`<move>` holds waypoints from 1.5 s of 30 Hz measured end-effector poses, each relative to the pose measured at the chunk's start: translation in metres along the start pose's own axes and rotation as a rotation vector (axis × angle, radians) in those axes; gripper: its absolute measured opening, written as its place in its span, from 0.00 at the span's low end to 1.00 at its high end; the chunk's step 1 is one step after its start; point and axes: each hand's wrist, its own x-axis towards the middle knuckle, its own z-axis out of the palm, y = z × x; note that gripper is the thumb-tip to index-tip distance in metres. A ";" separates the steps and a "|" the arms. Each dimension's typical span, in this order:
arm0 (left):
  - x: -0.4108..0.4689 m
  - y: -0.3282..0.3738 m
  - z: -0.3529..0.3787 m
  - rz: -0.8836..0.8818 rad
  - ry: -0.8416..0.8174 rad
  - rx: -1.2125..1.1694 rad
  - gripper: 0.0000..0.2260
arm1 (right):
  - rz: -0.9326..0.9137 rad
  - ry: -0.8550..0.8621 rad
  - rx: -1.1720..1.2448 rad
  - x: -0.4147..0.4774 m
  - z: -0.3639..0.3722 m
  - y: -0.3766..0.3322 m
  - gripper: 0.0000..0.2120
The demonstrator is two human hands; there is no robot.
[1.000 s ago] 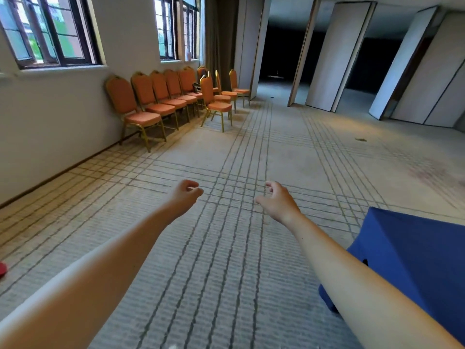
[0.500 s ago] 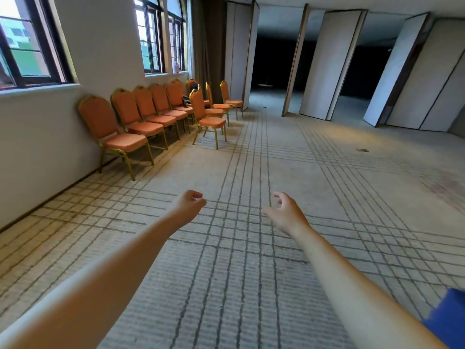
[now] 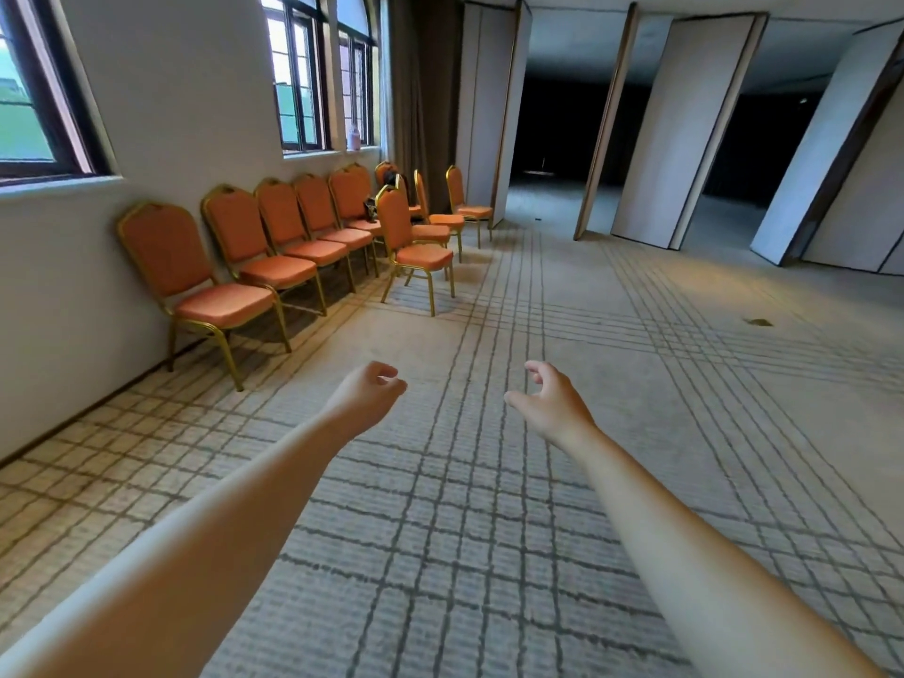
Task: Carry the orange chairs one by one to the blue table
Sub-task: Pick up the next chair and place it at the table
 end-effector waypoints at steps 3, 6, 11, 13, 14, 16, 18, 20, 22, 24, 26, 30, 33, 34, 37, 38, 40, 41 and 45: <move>0.074 0.009 0.011 0.000 0.001 -0.007 0.20 | -0.005 -0.017 0.000 0.075 -0.002 0.004 0.31; 0.155 0.014 0.020 -0.017 0.012 0.010 0.21 | -0.002 0.000 -0.015 0.154 0.001 0.009 0.31; 0.317 0.032 0.028 -0.030 0.041 0.007 0.20 | 0.005 -0.001 -0.008 0.304 0.011 0.015 0.32; 0.385 0.046 0.026 -0.020 0.050 0.009 0.20 | 0.012 0.004 -0.008 0.364 0.012 0.009 0.33; 0.418 0.054 0.025 -0.017 0.051 0.004 0.20 | 0.011 0.004 -0.004 0.394 0.012 0.005 0.33; 0.481 0.068 0.023 -0.017 0.055 -0.003 0.20 | -0.001 0.014 -0.002 0.453 0.010 -0.002 0.33; 0.536 0.080 0.026 -0.024 0.050 -0.007 0.20 | 0.002 0.011 0.008 0.506 0.010 -0.004 0.32; 0.584 0.090 0.032 -0.024 0.037 0.009 0.20 | 0.018 0.000 0.012 0.557 0.011 -0.004 0.33; 0.633 0.097 0.039 -0.022 0.022 0.029 0.20 | 0.028 -0.006 0.015 0.609 0.013 -0.002 0.33; 0.684 0.102 0.044 -0.022 0.003 0.042 0.20 | 0.038 -0.007 0.007 0.665 0.016 0.001 0.33; 0.741 0.109 0.049 -0.021 0.002 0.055 0.20 | 0.030 -0.012 0.007 0.726 0.021 0.006 0.33; 0.868 0.128 0.061 -0.033 0.040 0.054 0.19 | -0.008 -0.035 0.007 0.860 0.024 0.016 0.32; 0.958 0.152 0.068 -0.031 0.079 0.045 0.18 | -0.026 -0.055 -0.003 0.961 0.018 0.018 0.32; 0.987 0.158 0.072 -0.030 0.087 0.034 0.18 | -0.033 -0.060 -0.002 0.993 0.015 0.020 0.32; 1.067 0.178 0.079 -0.040 0.101 0.025 0.18 | -0.034 -0.055 0.010 1.086 0.006 0.019 0.32; 1.090 0.183 0.081 -0.049 0.092 0.023 0.18 | -0.034 -0.068 0.015 1.111 0.004 0.019 0.32; 1.146 0.190 0.086 -0.063 0.098 0.029 0.17 | -0.039 -0.089 0.018 1.166 0.002 0.019 0.33; 1.169 0.192 0.086 -0.071 0.102 0.037 0.17 | -0.040 -0.097 0.009 1.188 0.002 0.020 0.32; 1.281 0.204 0.097 -0.064 0.097 0.076 0.19 | -0.024 -0.099 -0.010 1.301 0.010 0.030 0.31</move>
